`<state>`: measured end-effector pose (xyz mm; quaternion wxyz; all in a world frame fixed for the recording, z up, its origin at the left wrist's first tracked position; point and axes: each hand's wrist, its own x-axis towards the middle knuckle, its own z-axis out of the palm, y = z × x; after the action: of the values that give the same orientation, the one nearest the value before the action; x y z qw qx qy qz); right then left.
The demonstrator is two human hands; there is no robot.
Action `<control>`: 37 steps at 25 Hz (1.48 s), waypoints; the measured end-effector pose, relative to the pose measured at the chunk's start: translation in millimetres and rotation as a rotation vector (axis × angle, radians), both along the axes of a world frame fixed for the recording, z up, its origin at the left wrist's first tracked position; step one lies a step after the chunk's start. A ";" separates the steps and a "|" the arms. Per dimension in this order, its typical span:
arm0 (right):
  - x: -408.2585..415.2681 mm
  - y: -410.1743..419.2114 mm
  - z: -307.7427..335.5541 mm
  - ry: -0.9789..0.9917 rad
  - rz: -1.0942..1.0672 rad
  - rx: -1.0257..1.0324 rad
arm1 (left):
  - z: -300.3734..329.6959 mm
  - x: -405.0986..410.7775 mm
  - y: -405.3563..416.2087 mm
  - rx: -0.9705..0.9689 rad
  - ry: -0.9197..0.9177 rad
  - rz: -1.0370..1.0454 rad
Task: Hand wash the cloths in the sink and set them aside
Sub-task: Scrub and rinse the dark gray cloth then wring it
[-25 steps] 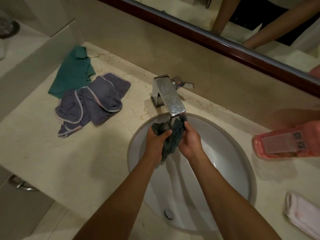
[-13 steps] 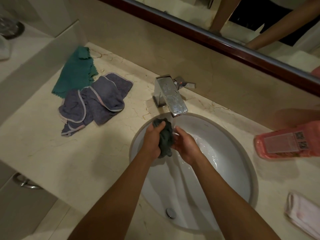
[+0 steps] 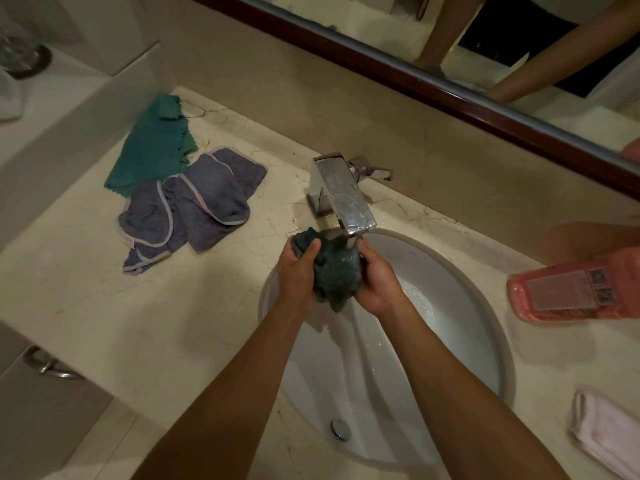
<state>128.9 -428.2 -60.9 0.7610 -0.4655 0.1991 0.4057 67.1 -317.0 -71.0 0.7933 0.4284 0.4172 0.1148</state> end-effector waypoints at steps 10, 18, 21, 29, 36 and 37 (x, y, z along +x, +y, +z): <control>5.3 17.0 -3.2 -0.075 -0.052 -0.479 | 7.4 4.3 -1.5 -0.074 -0.083 0.124; -4.3 22.3 -4.8 0.112 -0.094 0.137 | 1.9 -2.9 -7.6 0.116 0.018 -0.011; -10.8 18.2 -11.1 -0.022 -0.053 0.132 | 1.8 -0.5 -10.4 0.177 0.108 -0.093; -9.5 12.7 -13.6 -0.004 -0.092 -0.178 | -3.4 -9.8 -11.9 0.255 0.270 -0.431; 0.6 15.7 -1.9 -0.074 0.094 -0.351 | -5.2 -10.0 -15.8 0.334 0.256 -0.633; 1.1 15.7 -1.6 -0.094 0.125 -0.360 | -4.2 -9.9 -13.6 0.376 0.280 -0.643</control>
<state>130.0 -412.5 -62.5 0.6474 -0.6237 0.2036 0.3879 57.1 -330.6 -75.2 0.6318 0.6865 0.3376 -0.1247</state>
